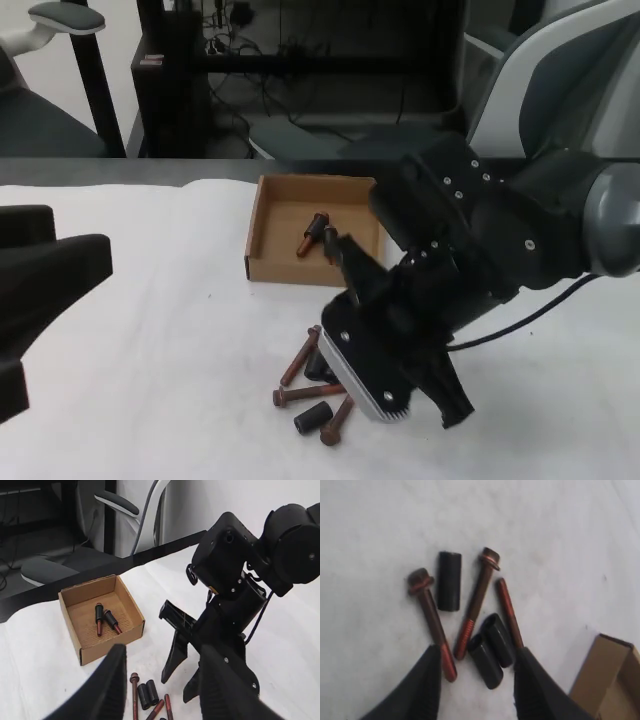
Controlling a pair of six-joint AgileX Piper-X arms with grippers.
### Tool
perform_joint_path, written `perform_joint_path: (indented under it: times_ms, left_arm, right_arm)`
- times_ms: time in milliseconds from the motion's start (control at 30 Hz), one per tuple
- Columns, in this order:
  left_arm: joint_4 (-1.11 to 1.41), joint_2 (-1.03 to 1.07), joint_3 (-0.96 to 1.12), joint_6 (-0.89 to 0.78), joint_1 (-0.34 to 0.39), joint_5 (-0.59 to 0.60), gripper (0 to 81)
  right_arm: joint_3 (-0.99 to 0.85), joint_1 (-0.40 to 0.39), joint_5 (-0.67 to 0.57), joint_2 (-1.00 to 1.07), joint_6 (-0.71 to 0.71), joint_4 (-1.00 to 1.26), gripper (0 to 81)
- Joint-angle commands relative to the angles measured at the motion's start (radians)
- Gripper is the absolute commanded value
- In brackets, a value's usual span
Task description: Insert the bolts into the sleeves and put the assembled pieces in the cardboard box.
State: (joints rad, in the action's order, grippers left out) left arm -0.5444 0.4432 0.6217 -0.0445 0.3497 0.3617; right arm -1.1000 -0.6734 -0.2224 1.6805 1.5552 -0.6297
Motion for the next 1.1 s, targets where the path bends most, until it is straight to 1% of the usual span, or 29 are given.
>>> perform_joint_path:
  times_ms: [0,167,333,500,600,1067]
  left_arm:
    - [0.018,-0.007,0.001,0.007,-0.001,-0.001,45.9]
    - [0.017,-0.007,0.001,0.007,-0.001,-0.04,45.9]
    - [0.017,-0.007,0.001,0.007,-0.001,-0.11,45.9]
    - [0.017,-0.007,0.001,0.007,-0.001,-0.11,45.9]
    - [0.017,-0.007,0.001,0.007,-0.001,-0.11,45.9]
    - [0.017,-0.007,0.001,0.052,-0.001,-0.11,45.9]
  right_arm:
    - [-0.002,-0.002,-0.066,0.001,0.051,-0.041,47.2]
    - [-0.002,-0.007,-0.133,0.025,0.052,-0.066,47.2]
    - [-0.002,-0.009,-0.141,0.092,0.054,-0.086,47.2]
    - [-0.002,-0.009,-0.129,0.153,0.129,-0.079,47.2]
    - [-0.002,-0.009,-0.104,0.171,0.13,-0.063,47.2]
    - [-0.006,-0.007,-0.089,0.215,0.156,0.016,47.2]
